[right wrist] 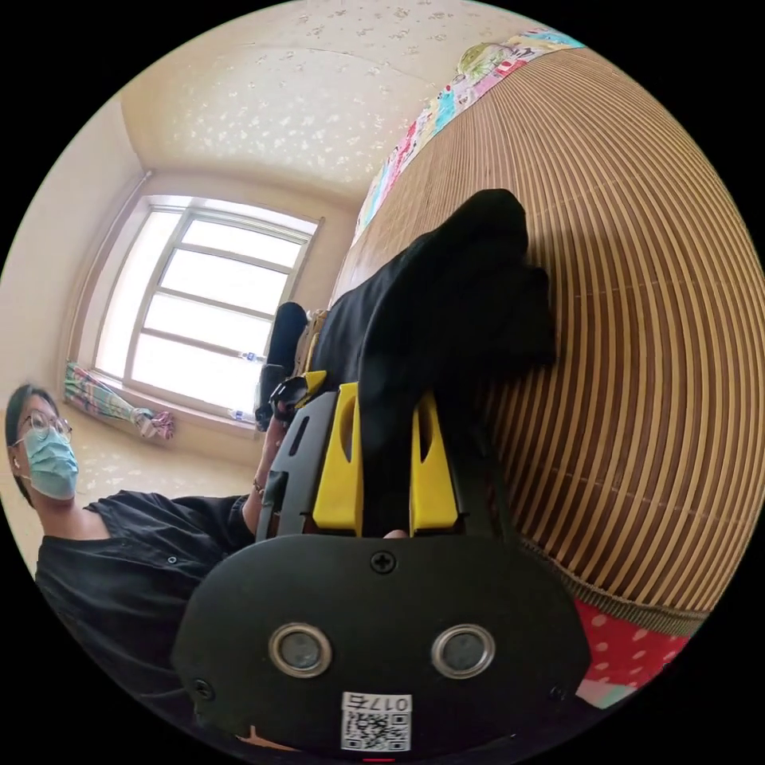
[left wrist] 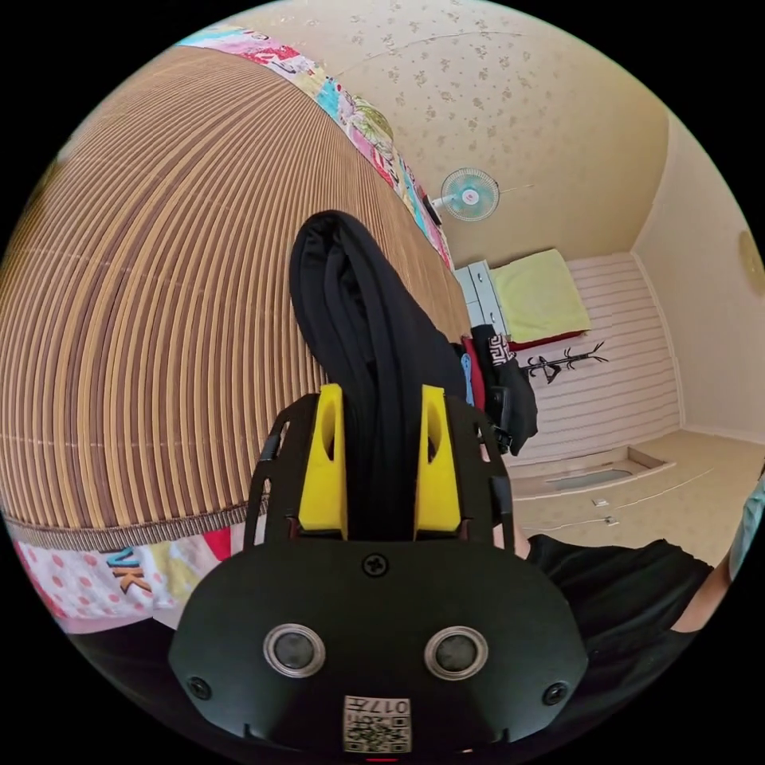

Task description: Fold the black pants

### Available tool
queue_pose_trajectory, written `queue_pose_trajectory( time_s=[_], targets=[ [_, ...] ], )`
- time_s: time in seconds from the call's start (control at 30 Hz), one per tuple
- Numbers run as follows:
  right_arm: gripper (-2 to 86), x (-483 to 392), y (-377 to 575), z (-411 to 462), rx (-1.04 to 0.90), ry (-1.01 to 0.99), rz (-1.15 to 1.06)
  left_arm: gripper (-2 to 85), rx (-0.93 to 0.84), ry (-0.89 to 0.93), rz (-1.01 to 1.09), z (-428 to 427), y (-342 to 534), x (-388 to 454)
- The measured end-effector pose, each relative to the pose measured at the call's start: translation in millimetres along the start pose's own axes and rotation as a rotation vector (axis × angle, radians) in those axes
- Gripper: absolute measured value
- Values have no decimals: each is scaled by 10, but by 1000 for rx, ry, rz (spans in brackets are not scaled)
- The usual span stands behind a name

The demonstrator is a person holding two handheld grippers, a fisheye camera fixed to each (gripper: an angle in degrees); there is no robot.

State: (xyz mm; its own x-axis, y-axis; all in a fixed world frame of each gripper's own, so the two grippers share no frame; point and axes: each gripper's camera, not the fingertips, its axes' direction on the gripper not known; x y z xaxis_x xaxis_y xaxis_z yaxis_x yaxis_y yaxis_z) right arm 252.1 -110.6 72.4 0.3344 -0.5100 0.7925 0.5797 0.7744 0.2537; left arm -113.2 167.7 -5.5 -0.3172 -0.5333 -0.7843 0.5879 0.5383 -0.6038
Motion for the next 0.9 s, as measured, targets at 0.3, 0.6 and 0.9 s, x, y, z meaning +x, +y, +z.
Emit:
queue_pose_trajectory(
  time_s=[0.3, 0.6, 0.9],
  targets=[
    [86, -338, 1, 48, 27, -76, -119, 125, 77, -51, 78, -542, 256, 560],
    [89, -1193, -387, 651, -24, -173, -244, 123, 293, -55, 99, -1824, 589, 892],
    [93, -2027, -1063, 2207, -128, -316, -141, 121, 397, -214, 35, -3518, 441, 904]
  ],
)
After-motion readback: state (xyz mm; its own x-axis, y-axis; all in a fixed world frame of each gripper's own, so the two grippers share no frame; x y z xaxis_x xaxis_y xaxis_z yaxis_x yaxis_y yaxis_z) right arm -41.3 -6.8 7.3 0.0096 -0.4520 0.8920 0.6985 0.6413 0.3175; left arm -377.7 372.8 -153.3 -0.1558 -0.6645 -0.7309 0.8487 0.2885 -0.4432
